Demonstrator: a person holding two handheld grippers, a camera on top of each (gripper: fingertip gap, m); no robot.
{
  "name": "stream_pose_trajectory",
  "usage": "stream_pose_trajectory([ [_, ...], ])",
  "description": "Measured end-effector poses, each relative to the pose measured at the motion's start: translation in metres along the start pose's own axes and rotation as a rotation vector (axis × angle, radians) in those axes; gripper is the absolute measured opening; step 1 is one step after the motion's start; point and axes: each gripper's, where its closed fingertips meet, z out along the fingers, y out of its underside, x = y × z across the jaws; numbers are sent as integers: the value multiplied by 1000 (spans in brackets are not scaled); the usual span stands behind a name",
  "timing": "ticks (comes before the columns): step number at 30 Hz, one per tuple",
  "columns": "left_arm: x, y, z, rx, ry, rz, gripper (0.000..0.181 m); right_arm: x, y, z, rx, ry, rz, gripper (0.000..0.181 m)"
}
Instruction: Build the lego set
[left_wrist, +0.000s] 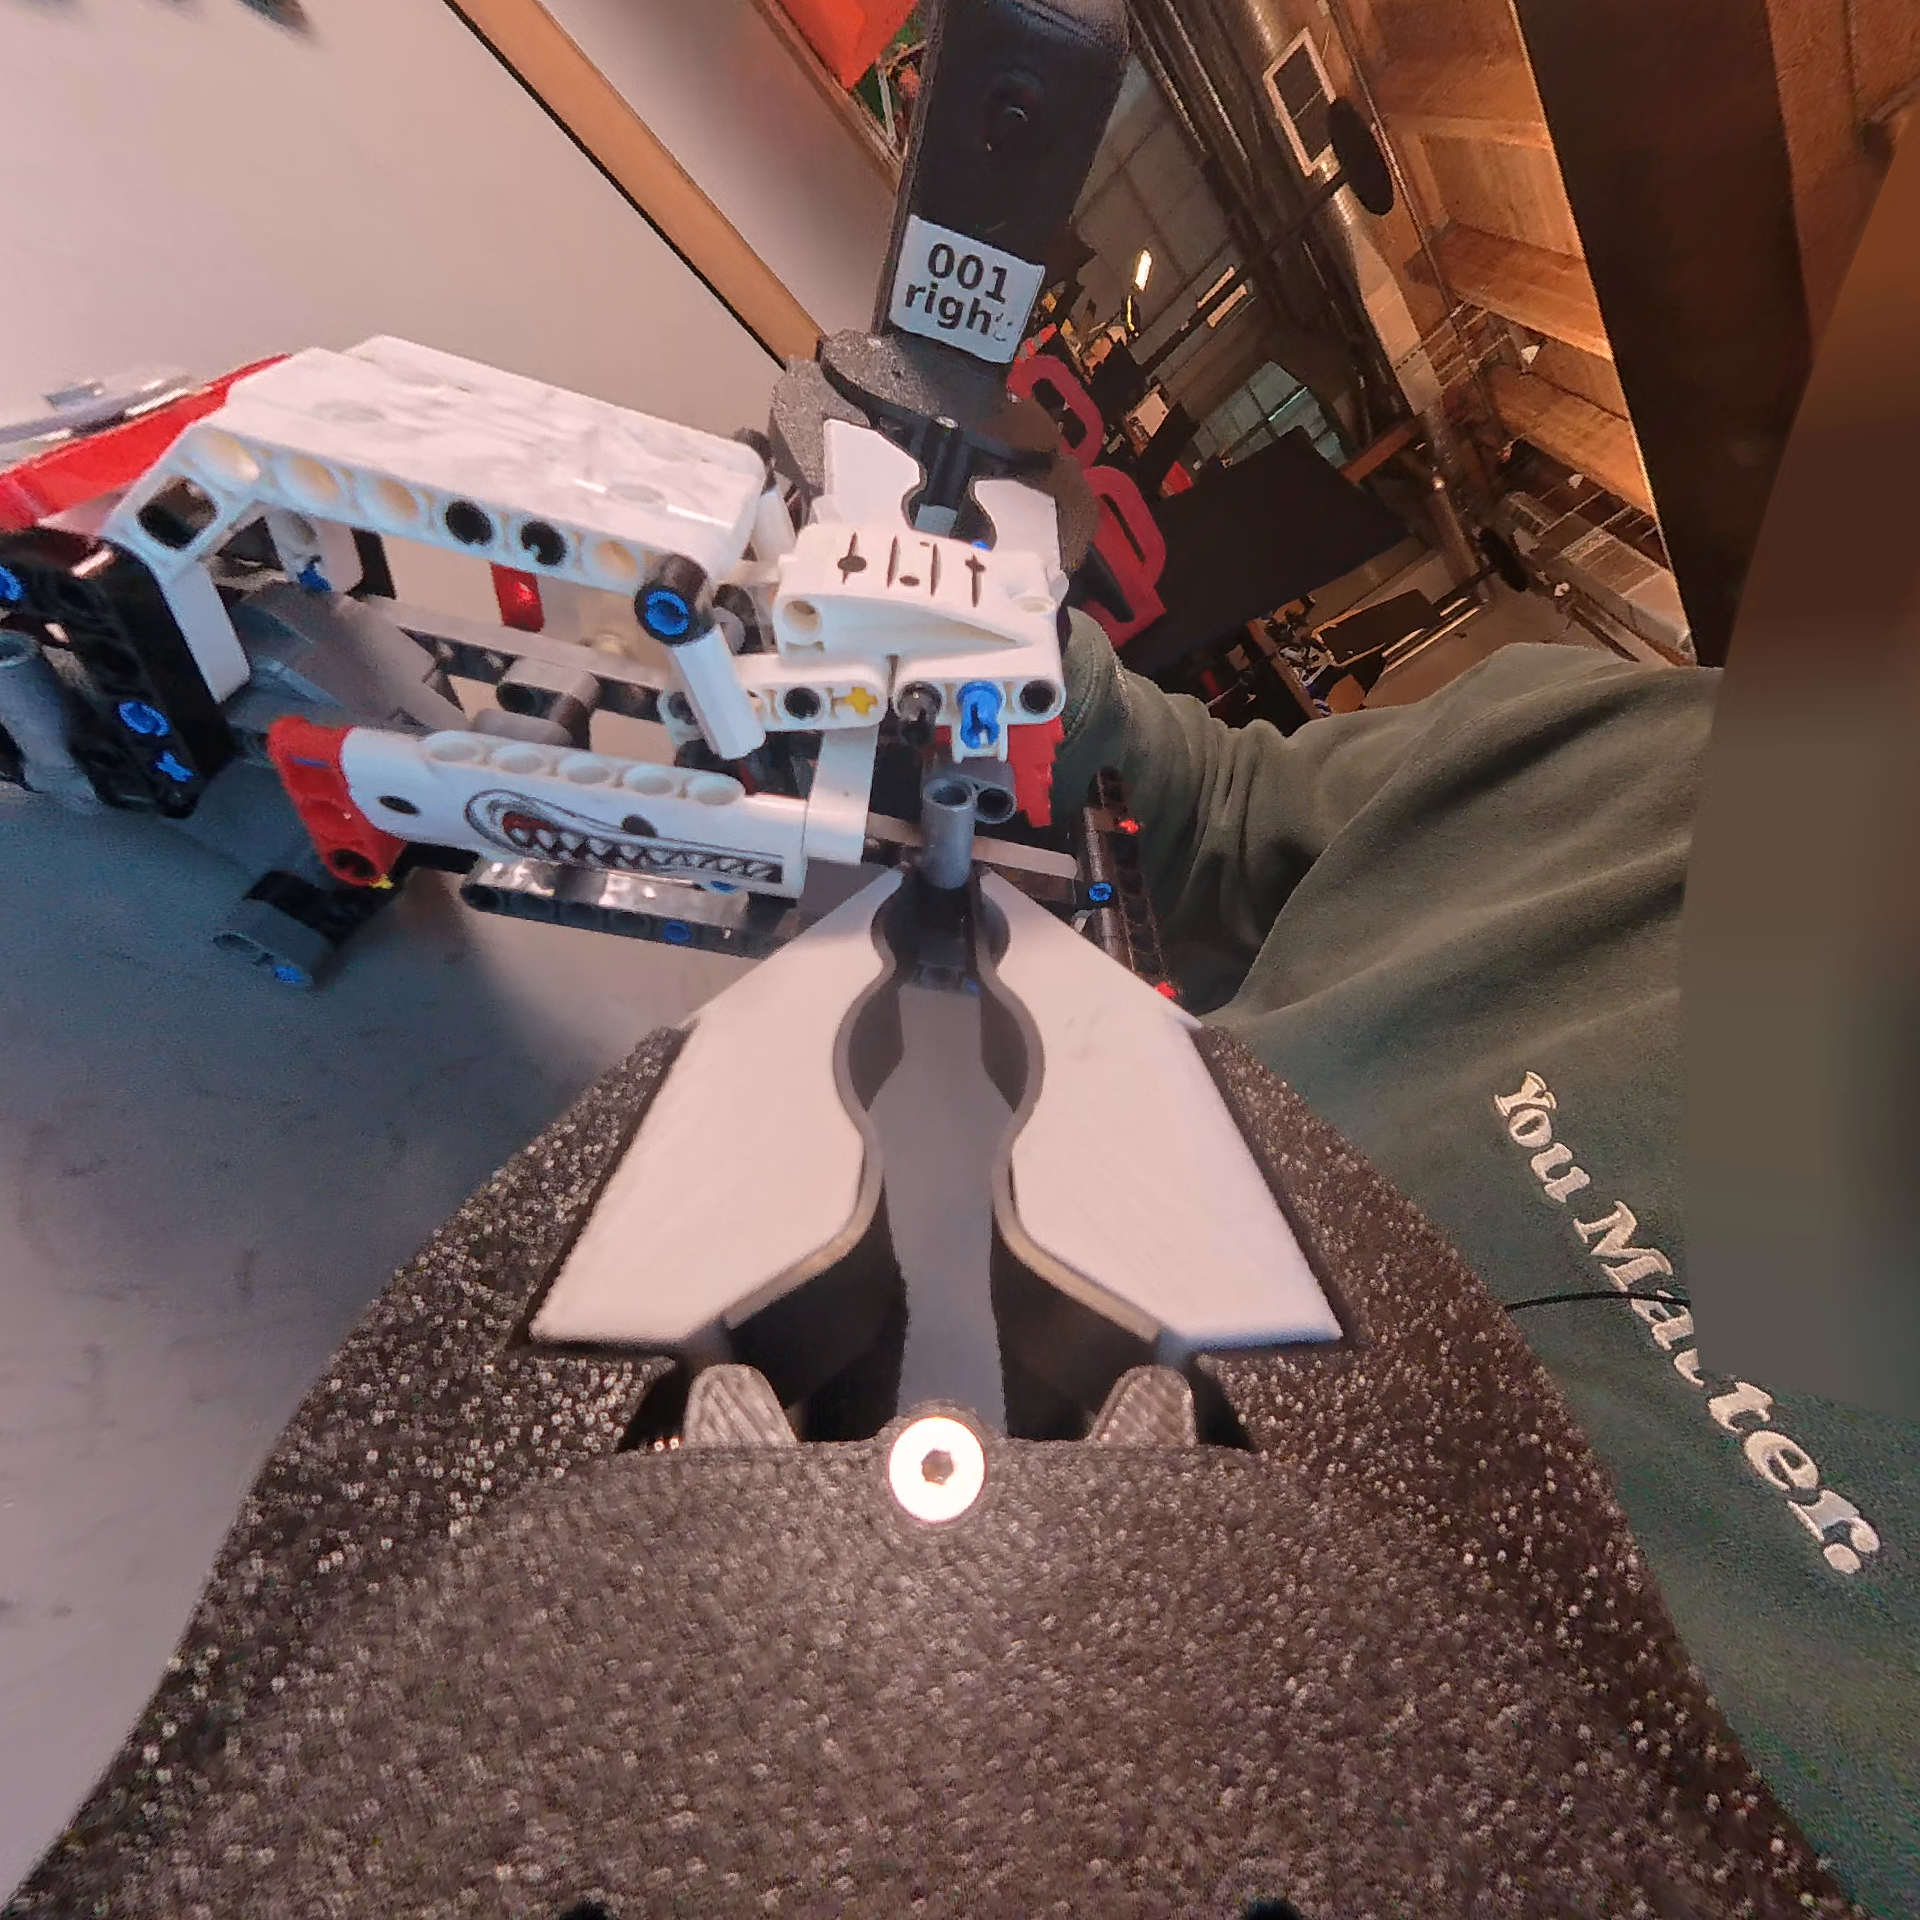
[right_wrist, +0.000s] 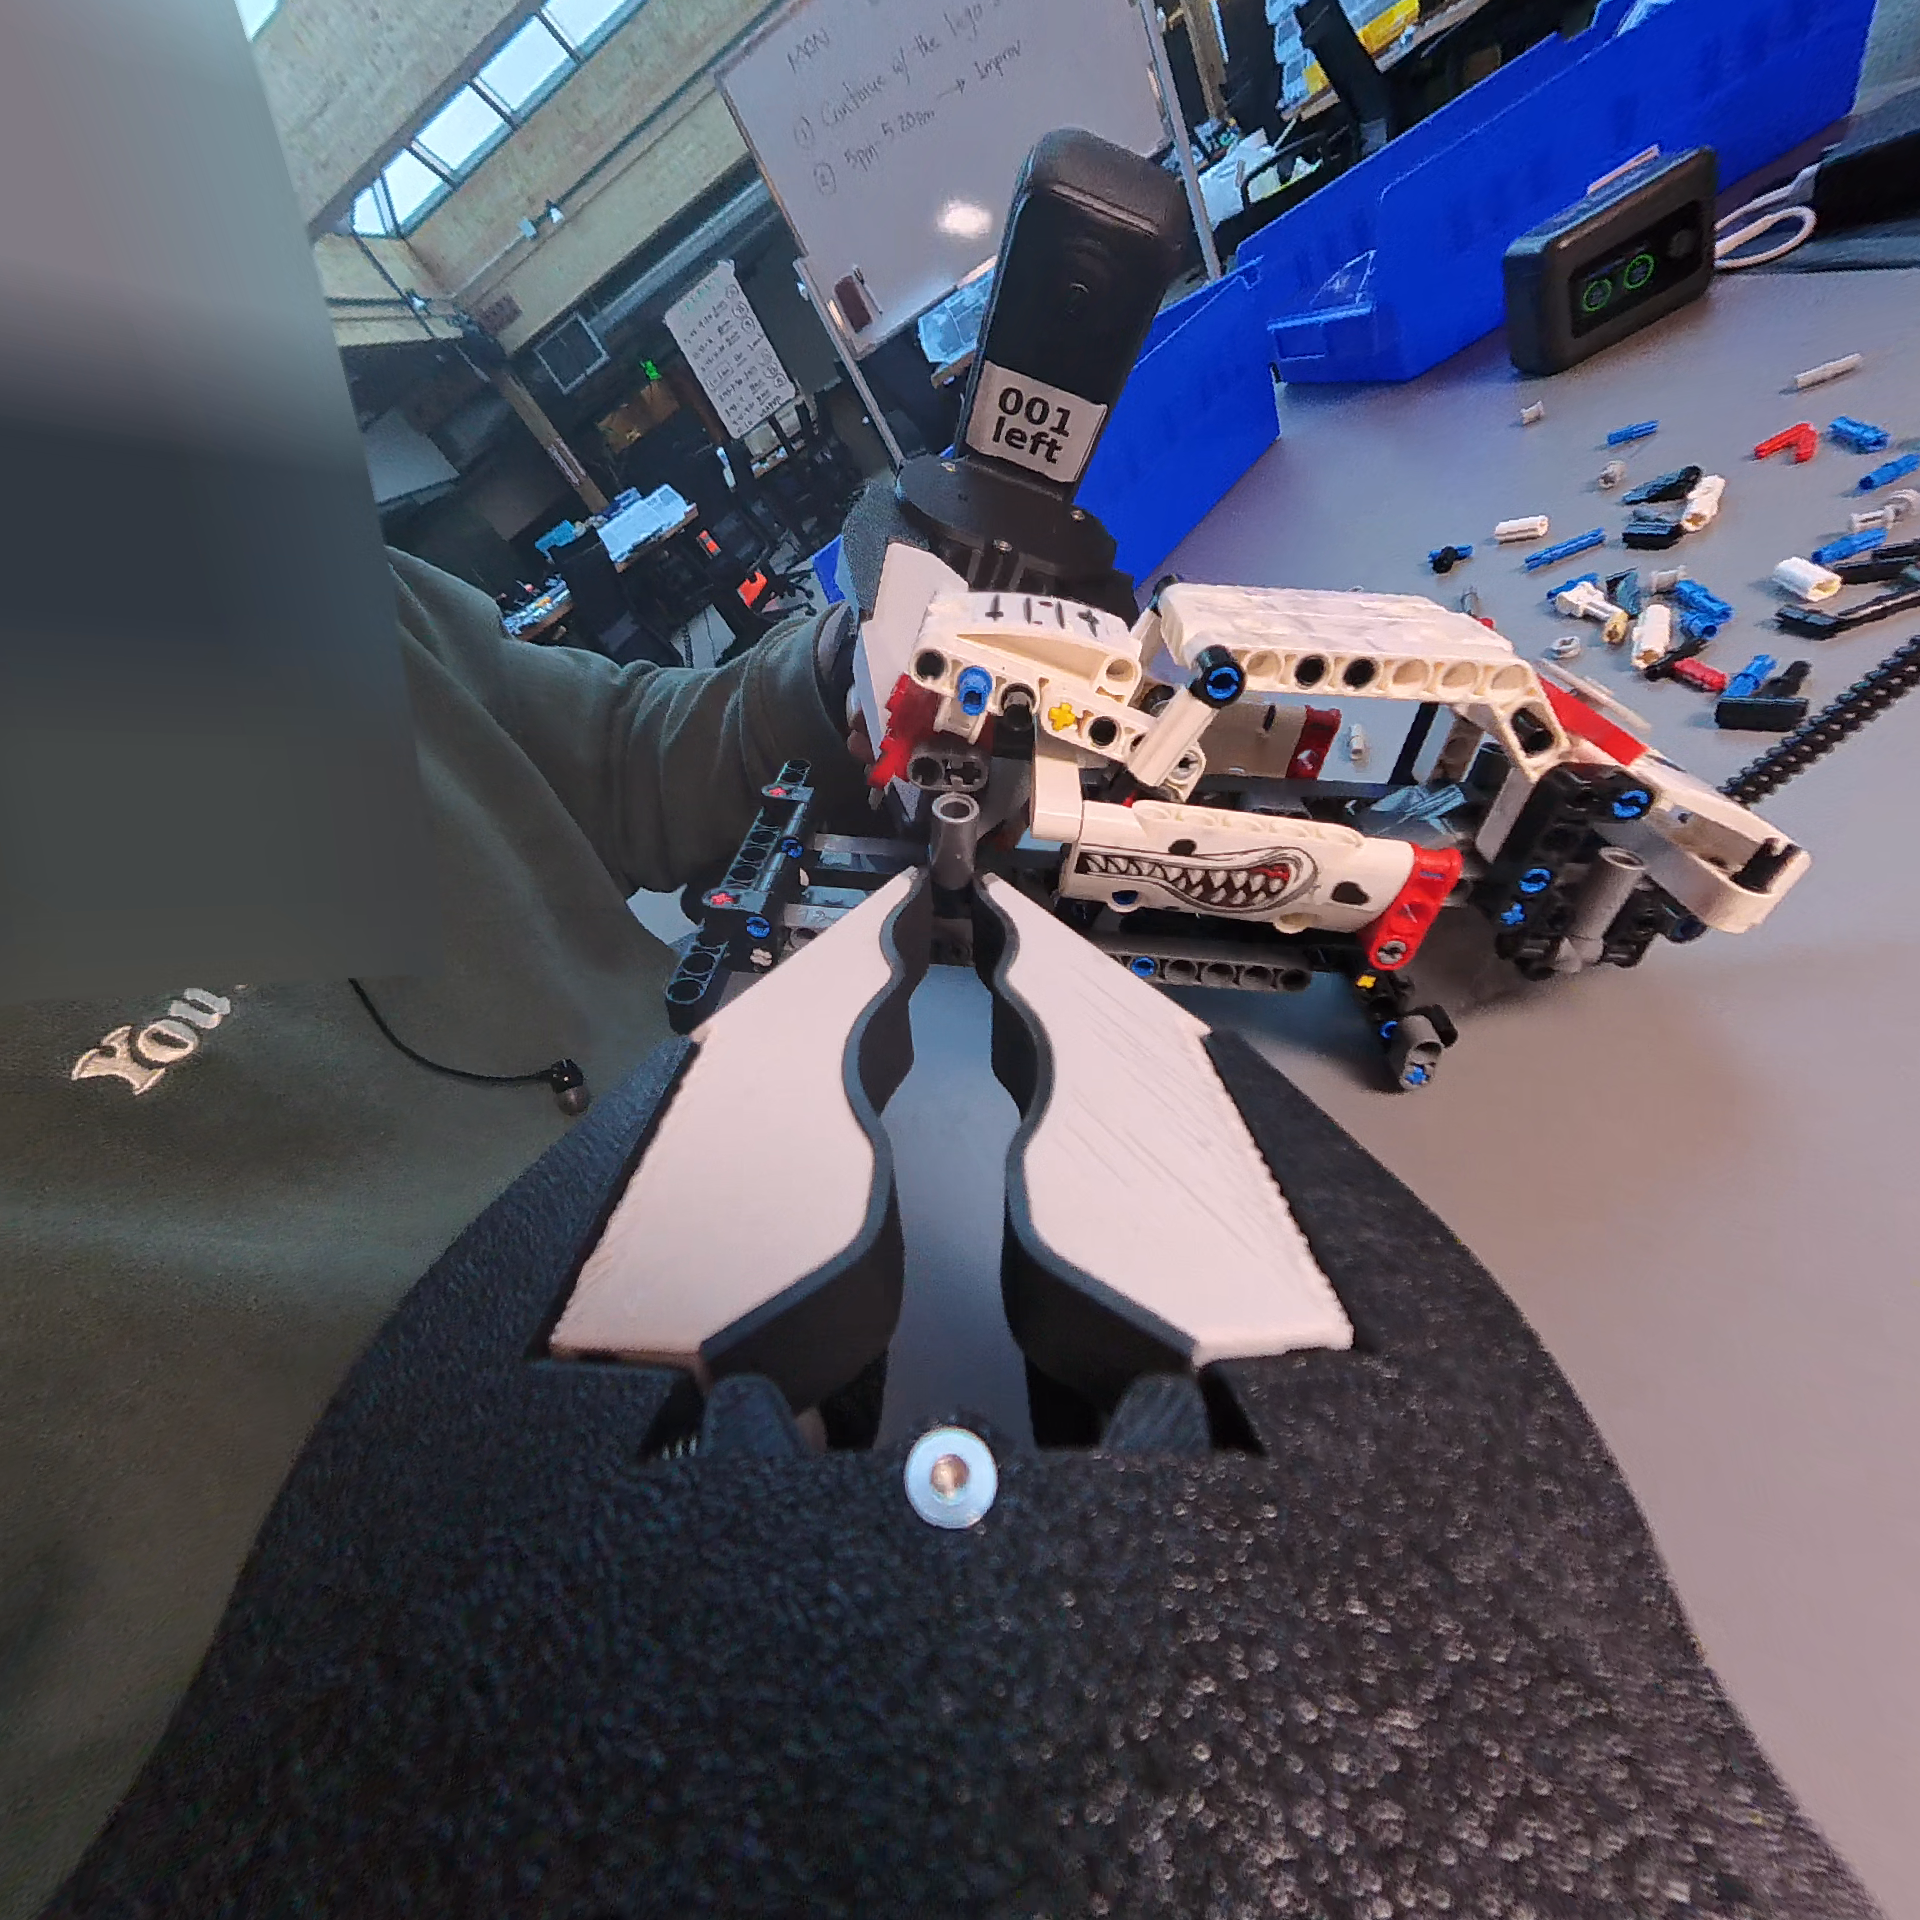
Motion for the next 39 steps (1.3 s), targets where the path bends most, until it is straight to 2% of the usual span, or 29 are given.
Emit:
stream_pose_trajectory([
  [14,-2,26,9,-228,-170,234,7,-10,16,1,-184,79,-48,6],
  [19,-3,26,9,-207,-158,248,6,-9,18,1,-175,83,-40,6],
  [31,-4,22,7,-116,-86,151,6,-3,18,3,-116,68,-43,6],
  [39,-5,26,6,-153,-112,189,6,-5,20,7,-128,57,-64,6],
])
